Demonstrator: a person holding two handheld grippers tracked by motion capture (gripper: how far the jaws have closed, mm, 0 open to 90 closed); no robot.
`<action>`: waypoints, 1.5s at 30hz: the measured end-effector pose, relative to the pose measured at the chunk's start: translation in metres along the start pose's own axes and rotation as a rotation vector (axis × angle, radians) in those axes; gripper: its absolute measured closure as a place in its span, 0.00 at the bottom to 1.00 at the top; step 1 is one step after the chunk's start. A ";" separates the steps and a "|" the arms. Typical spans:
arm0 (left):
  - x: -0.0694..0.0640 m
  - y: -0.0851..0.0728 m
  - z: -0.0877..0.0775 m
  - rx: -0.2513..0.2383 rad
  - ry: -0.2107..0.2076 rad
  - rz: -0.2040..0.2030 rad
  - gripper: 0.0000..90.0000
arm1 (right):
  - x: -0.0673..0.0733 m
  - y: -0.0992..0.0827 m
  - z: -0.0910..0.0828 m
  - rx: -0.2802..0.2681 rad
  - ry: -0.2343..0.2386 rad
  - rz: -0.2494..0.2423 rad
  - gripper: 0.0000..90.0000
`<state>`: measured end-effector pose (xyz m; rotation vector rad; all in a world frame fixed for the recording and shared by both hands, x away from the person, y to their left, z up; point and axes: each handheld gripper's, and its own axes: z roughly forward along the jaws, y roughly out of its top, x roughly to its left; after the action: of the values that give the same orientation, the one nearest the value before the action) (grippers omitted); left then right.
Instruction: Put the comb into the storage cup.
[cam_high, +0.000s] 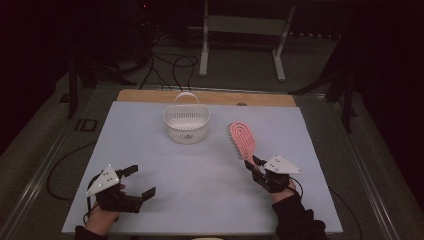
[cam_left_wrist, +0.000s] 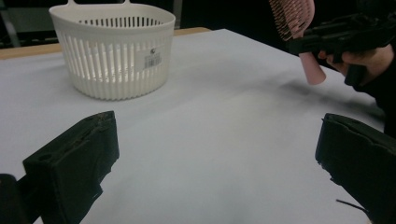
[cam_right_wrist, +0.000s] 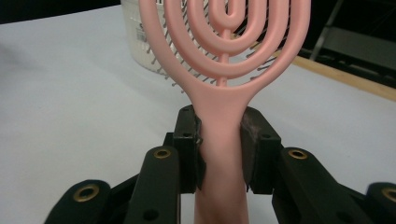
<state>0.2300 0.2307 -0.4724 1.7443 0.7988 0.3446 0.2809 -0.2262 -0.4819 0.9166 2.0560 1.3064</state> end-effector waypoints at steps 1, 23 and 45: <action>0.000 0.003 0.000 0.001 -0.003 0.000 0.00 | 0.000 0.000 0.000 0.000 0.001 0.003 0.78; -0.016 0.079 0.019 0.034 -0.025 0.048 0.00 | 0.001 0.002 0.000 -0.010 0.003 -0.003 0.78; -0.056 0.136 0.079 0.057 -0.040 0.060 0.00 | 0.002 0.003 0.001 0.001 0.021 0.003 0.78</action>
<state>0.2822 0.1163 -0.3622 1.8260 0.7351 0.3286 0.2812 -0.2233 -0.4798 0.9099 2.0716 1.3220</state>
